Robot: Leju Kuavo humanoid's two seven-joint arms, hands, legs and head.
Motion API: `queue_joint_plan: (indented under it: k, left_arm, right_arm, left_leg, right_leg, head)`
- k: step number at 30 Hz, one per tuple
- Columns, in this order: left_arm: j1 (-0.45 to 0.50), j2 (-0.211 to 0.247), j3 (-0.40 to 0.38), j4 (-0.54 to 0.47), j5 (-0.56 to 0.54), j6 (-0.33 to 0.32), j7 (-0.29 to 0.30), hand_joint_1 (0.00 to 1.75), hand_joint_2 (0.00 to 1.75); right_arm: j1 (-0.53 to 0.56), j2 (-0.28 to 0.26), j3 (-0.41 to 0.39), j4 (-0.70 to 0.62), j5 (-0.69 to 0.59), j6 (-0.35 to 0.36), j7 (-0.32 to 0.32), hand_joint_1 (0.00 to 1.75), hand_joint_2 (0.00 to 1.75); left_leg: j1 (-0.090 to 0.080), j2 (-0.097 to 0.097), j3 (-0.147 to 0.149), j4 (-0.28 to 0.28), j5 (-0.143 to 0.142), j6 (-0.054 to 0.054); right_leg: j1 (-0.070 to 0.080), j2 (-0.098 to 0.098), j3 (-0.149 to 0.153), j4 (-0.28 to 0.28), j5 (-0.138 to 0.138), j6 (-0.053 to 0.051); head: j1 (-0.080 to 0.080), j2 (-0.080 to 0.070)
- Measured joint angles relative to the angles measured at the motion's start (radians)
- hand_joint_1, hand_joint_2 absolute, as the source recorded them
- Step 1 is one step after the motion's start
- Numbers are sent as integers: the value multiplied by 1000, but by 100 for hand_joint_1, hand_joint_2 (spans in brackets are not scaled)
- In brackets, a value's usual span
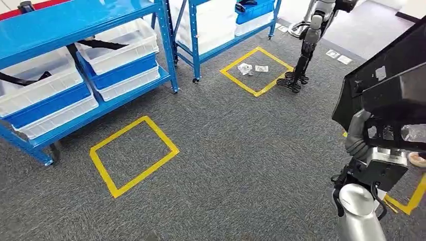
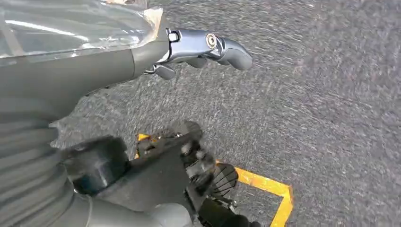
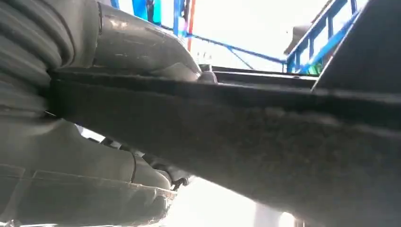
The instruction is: Take the parts from the cabinet and place them on the table.
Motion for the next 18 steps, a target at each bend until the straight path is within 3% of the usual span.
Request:
queue_joint_plan:
  k: [2, 3, 4, 5, 6, 7, 8, 9, 10, 11, 12, 13, 14, 15, 17, 18]
  left_arm:
    - [0, -1, 0, 0, 0, 0, 0, 0, 175]
    - [-2, -4, 0, 0, 0, 0, 0, 0, 175]
    - [-4, -4, 0, 0, 0, 0, 0, 0, 175]
    - [-4, -5, 1, 0, 0, 0, -1, 0, 175]
    - [-2, -5, 1, 0, 0, 0, 0, 0, 175]
    - [0, -6, 1, 0, 0, 0, 0, 0, 175]
    - [2, -6, 1, 0, 0, 0, 0, 0, 175]
    - [2, -6, 2, 0, 0, 0, 0, 0, 175]
    - [2, -6, 2, 0, 0, 0, 0, 0, 175]
    - [1, -7, 2, 0, 0, 0, 0, 0, 175]
    - [1, -8, 2, 0, 0, 0, 0, 0, 175]
    - [1, -9, 2, 0, 0, 0, 0, 0, 175]
    - [1, -9, 2, 0, 0, 0, -1, 0, 175]
    - [1, -8, 2, 0, 0, 0, -1, 0, 175]
    - [1, -8, 2, 0, 1, -3, -1, 0, 175]
    - [-1, -8, 2, 0, 3, -3, -1, 0, 175]
  right_arm:
    - [7, 0, -3, -4, 0, 0, -1, 175, 175]
    - [8, -2, -6, -6, 0, -1, -1, 175, 175]
    - [14, -2, -8, -7, 0, -1, -1, 175, 175]
    - [10, -4, -9, -9, 0, -2, -2, 175, 175]
    - [9, -4, -9, -10, 0, -2, -2, 175, 175]
    - [12, -3, -9, -10, 0, -2, -2, 175, 175]
    - [14, -2, -8, -10, 0, -2, -2, 175, 175]
    - [17, -2, -8, -10, 0, -2, -2, 175, 175]
    - [18, -2, -8, -9, 0, -2, -2, 175, 175]
    - [18, -2, -9, -10, 0, -2, -2, 175, 175]
    - [17, -3, -10, -11, 0, -2, -2, 175, 175]
    - [17, -3, -9, -12, 0, -2, -2, 175, 175]
    - [14, -3, -9, -13, 0, -2, -2, 175, 175]
    - [15, -1, -9, -13, 0, -2, -2, 175, 175]
    - [20, -1, -10, -13, 0, -2, -2, 175, 175]
    - [21, -1, -10, -13, 0, -3, -2, 175, 175]
  left_leg:
    - [-14, 22, 0, 0, 4, 18]
    - [-8, 38, 9, -14, 15, 32]
    - [-8, 51, 13, -20, 21, 41]
    - [-9, 62, 11, -22, 23, 49]
    - [-12, 77, 10, -22, 24, 49]
    - [-15, 92, 9, -22, 23, 50]
    - [-17, 105, 7, -22, 22, 51]
    - [-19, 118, 7, -21, 22, 51]
    - [-19, 131, 7, -21, 21, 51]
    - [-19, 142, 8, -21, 20, 51]
    - [-19, 154, 11, -21, 18, 47]
    - [-22, 160, 16, -20, 15, 42]
    - [-33, 169, 15, -17, 8, 35]
    - [-34, 175, 17, -17, 6, 31]
    - [-35, 198, 23, -19, 4, 27]
    - [-32, 207, 24, -17, -1, 21]
  right_leg:
    - [-4, 24, -3, -12, 12, 18]
    - [-3, 34, -17, -14, 15, 28]
    - [-5, -17, -26, 6, 4, 24]
    - [3, -65, -50, 60, -27, 16]
    - [5, -86, -89, 143, -63, 11]
    - [6, -93, -128, 226, -93, 8]
    - [6, -96, -159, 293, -113, 9]
    - [6, -98, -168, 316, -115, 14]
    - [7, -99, -150, 286, -102, 20]
    - [7, -107, -108, 216, -76, 29]
    - [7, -126, -43, 100, -41, 37]
    - [9, -169, 6, 19, -21, 38]
    - [20, -191, 23, -1, -19, 28]
    - [19, -173, 18, -3, -13, 14]
    - [21, -150, 12, 2, -14, 6]
    - [11, -139, 11, 0, -11, -1]
  head:
    - [-1, 0]
    - [-2, 0]
    - [0, 0]
    - [9, 0]
    - [13, 0]
    - [13, 0]
    - [13, 0]
    - [13, 0]
    - [13, 0]
    - [14, 0]
    - [13, 0]
    - [14, 0]
    - [17, 0]
    - [13, 0]
    - [10, 0]
    - [10, 0]
